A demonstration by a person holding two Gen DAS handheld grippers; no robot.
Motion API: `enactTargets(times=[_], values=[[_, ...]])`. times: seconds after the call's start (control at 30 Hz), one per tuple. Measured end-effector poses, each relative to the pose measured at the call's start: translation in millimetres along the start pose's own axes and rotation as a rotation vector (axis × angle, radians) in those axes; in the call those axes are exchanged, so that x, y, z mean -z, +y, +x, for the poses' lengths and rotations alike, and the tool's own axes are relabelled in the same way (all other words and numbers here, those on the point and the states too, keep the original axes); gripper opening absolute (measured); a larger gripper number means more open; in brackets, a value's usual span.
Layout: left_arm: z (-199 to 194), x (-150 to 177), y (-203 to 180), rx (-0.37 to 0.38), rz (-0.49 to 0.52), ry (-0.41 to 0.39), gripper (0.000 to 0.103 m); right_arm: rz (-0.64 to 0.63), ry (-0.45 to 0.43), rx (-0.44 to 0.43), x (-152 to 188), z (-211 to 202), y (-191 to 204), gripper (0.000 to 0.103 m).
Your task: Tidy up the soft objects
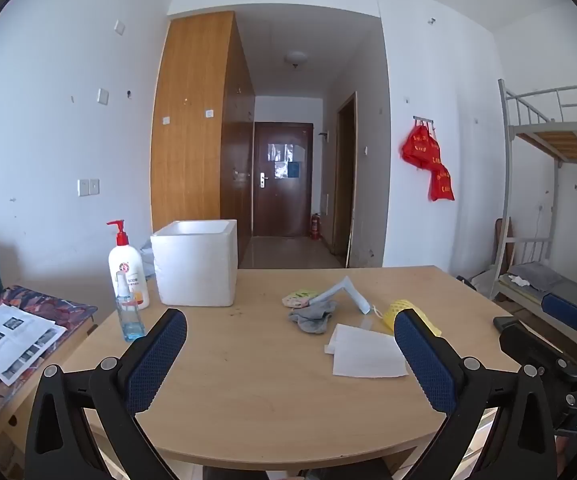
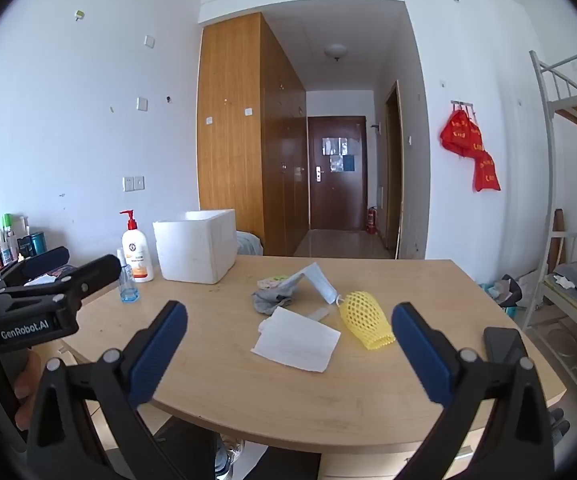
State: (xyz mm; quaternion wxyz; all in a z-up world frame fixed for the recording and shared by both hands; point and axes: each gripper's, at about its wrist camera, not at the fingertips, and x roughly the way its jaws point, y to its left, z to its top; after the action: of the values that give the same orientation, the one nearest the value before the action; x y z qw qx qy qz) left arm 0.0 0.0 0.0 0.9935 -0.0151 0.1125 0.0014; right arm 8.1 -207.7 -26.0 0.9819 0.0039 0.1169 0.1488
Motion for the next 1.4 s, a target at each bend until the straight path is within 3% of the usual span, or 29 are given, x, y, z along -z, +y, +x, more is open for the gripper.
enactTargets(times=[1.4], values=[[-1.9,-0.3,-0.5,0.007,0.005,-0.020,0.103,-0.005,-0.004,0.003,0.8,-0.4,1.2,0.103]])
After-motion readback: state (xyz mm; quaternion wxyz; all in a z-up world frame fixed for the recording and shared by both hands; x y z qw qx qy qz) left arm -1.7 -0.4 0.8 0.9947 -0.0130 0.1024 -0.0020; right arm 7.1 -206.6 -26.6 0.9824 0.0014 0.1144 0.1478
